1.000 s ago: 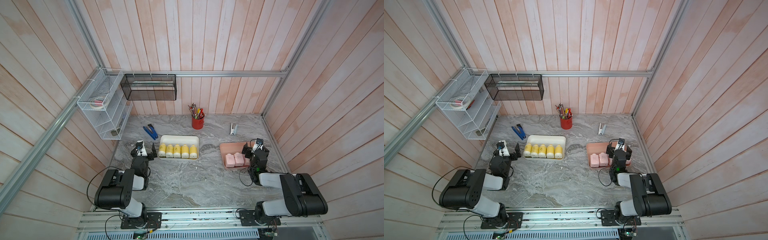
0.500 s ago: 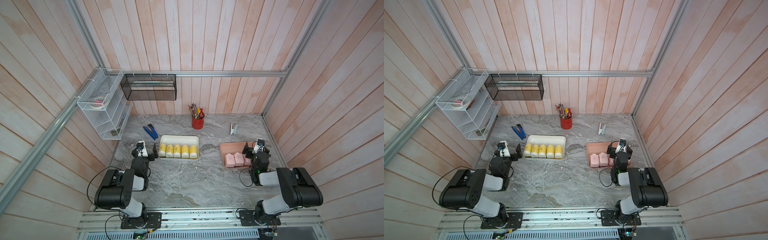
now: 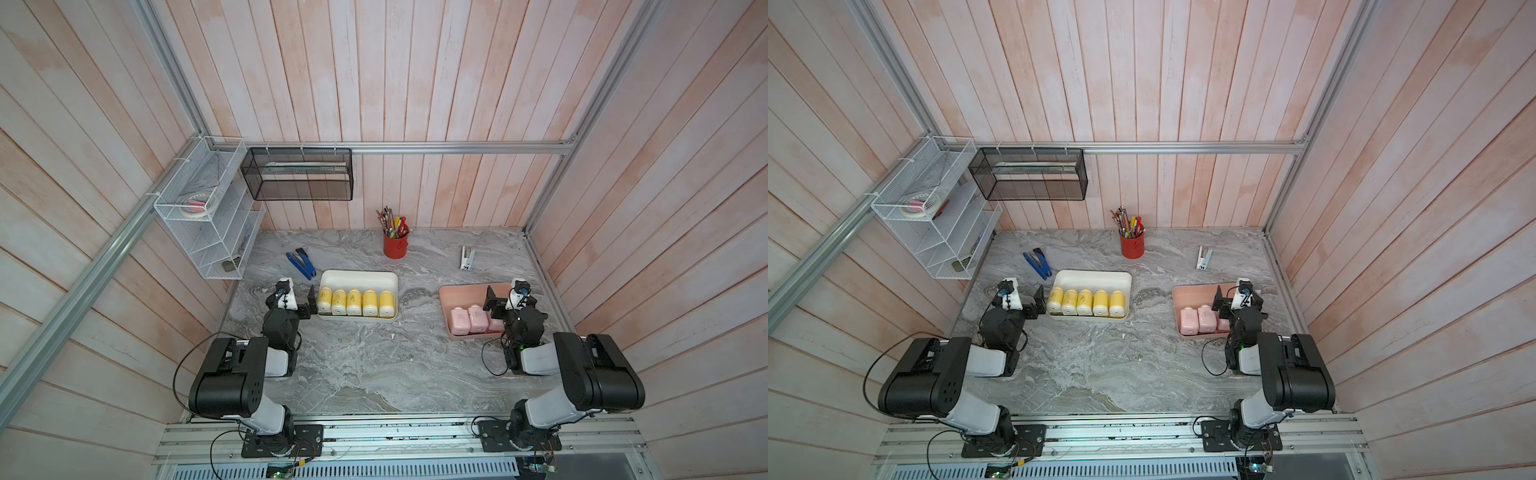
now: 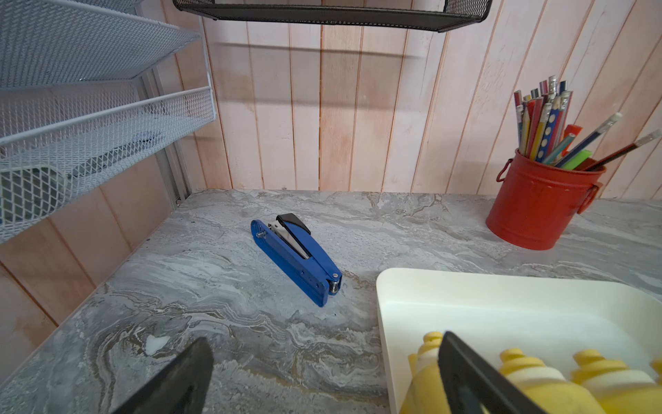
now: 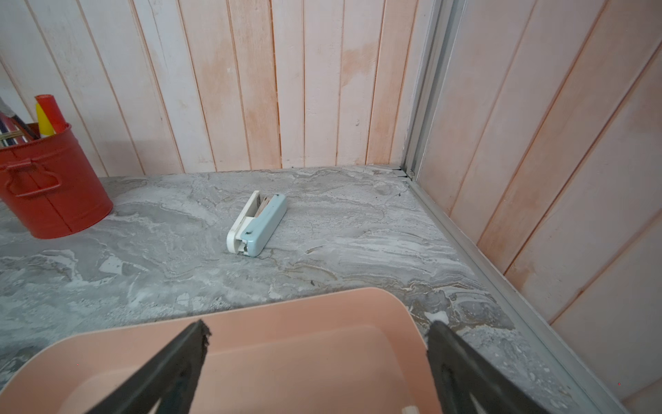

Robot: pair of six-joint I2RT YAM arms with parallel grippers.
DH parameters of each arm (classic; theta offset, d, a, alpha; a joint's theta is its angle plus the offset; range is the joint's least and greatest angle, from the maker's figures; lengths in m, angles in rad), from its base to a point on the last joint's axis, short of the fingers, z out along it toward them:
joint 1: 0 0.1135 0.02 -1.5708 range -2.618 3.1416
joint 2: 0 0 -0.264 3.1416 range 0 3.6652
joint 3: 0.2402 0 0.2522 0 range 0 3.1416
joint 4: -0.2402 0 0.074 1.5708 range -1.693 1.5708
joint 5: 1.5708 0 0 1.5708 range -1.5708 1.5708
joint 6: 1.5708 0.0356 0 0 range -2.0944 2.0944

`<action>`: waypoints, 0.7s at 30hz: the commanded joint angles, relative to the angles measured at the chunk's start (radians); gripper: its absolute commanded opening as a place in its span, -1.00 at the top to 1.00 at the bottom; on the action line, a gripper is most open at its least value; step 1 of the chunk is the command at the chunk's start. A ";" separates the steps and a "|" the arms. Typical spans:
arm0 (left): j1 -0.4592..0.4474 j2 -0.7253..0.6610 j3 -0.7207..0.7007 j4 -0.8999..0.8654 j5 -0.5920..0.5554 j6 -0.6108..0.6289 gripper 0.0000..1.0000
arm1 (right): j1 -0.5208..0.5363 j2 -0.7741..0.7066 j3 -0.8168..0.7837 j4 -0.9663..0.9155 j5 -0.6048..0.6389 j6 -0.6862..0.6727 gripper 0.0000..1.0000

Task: Place the pencil sharpeners by color into the storage box
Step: Reset both arms

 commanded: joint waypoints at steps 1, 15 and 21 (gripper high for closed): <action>0.007 0.010 0.012 -0.025 0.015 0.011 -0.99 | -0.010 0.013 -0.014 0.067 -0.039 -0.002 -0.96; 0.007 0.011 -0.006 0.010 -0.113 -0.035 -0.99 | -0.011 0.016 -0.005 0.054 0.008 0.019 -0.96; 0.006 0.008 -0.010 0.012 -0.113 -0.035 -0.99 | -0.011 0.015 -0.007 0.055 0.009 0.018 -0.96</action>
